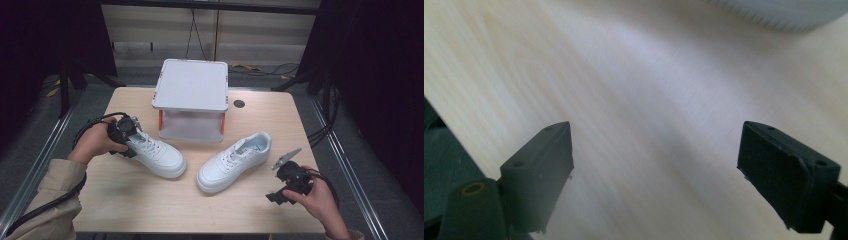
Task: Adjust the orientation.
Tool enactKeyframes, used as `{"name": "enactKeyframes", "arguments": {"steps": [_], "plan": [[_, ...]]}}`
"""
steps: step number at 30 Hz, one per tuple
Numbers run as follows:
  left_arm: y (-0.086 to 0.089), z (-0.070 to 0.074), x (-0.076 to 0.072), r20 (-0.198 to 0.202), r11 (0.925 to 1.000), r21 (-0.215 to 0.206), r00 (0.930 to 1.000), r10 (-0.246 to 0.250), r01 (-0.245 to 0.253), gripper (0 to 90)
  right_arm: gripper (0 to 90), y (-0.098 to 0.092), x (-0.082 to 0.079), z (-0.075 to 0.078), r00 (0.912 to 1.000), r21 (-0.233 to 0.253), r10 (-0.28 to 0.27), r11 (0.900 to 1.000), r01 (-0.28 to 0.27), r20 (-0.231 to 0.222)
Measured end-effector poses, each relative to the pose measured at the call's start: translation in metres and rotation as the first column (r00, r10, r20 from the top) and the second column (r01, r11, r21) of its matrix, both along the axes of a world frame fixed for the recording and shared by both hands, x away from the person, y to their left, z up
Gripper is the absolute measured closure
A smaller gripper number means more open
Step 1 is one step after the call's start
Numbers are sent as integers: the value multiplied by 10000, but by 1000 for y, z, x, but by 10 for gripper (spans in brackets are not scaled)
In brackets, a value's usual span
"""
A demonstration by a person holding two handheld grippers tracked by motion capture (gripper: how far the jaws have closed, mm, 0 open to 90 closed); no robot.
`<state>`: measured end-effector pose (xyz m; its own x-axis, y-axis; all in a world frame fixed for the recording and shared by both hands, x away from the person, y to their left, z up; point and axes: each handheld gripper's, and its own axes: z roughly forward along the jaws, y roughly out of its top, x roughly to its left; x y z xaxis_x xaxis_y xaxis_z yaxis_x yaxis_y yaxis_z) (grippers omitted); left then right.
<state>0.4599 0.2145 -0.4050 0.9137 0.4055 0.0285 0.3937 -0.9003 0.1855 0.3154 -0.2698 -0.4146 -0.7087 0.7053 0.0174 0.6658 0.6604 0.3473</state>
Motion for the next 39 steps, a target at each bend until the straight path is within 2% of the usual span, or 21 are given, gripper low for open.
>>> {"name": "enactKeyframes", "arguments": {"steps": [3,4,6,7,10,11,13,16,19,21,24,25,26,27,29,32,33,35,36,37,39], "plan": [[1,1,-7,-312,9999,139,9995,-32,37,514,145,7,15,19,10000,1019,60,9948,-61,18],[1,2,-9,-386,9998,153,9992,-80,86,526,145,9,21,24,10000,1156,15,9933,-17,14],[2,3,-14,-537,9988,346,9980,-335,353,544,153,16,34,35,9996,788,-64,9969,42,277],[2,3,-17,-575,9992,285,9980,-275,292,547,163,20,40,41,9990,635,-23,9980,-5,453],[6,3,-21,-561,9992,95,9977,-374,380,548,187,31,59,57,9975,919,9,9957,-74,703],[8,1,-22,-517,9996,-179,9984,-232,223,530,194,35,64,61,9974,973,-15,9952,-55,719],[12,-2,-22,-572,9988,-370,9977,-355,334,473,196,42,74,70,9966,849,42,9963,-112,817],[17,-10,-20,-570,9993,-225,9978,-324,311,374,207,55,86,81,9950,924,130,9955,-222,986],[20,-15,-18,-535,9991,-367,9983,-213,193,364,208,67,96,90,9945,1050,263,9938,-370,1018],[21,-17,-17,-204,9982,-264,9983,-552,546,413,208,73,101,93,9937,1083,268,9934,-386,1085],[25,-16,-17,-39,9950,-364,9956,-932,930,534,214,80,108,94,9946,1213,331,9916,-449,979],[26,-14,-16,-130,9944,-343,9948,-1006,1001,556,219,82,110,94,9946,1187,401,9916,-514,956],[26,-15,-17,-388,9953,-539,9958,-828,806,626,225,84,112,95,9948,1182,408,9916,-519,938],[26,-15,-17,-378,9954,-506,9958,-836,817,674,226,86,115,95,9947,1195,405,9915,-518,946],[23,-13,-18,-546,9949,-112,9934,-1005,1001,711,237,91,120,99,9947,1257,434,9905,-551,936],[17,-12,-18,-999,9966,188,9919,-782,805,753,242,98,130,106,9948,1169,422,9917,-530,928],[15,-12,-19,-1087,9980,22,9921,-626,632,762,249,100,133,109,9939,1080,428,9927,-537,1012],[13,-13,-20,-1304,9969,-365,9887,-735,693,778,252,105,140,115,9935,1162,389,9919,-514,1073],[13,-13,-20,-1304,9969,-365,9887,-735,693,783,252,105,140,115,9935,1162,389,9919,-514,1073],[10,-11,-23,-1346,9960,-739,9891,-594,497,790,252,109,146,120,9921,1333,306,9900,-469,1213],[9,-9,-24,-1240,9954,-805,9904,-612,514,797,252,115,153,123,9909,1400,279,9891,-464,1314]]}}
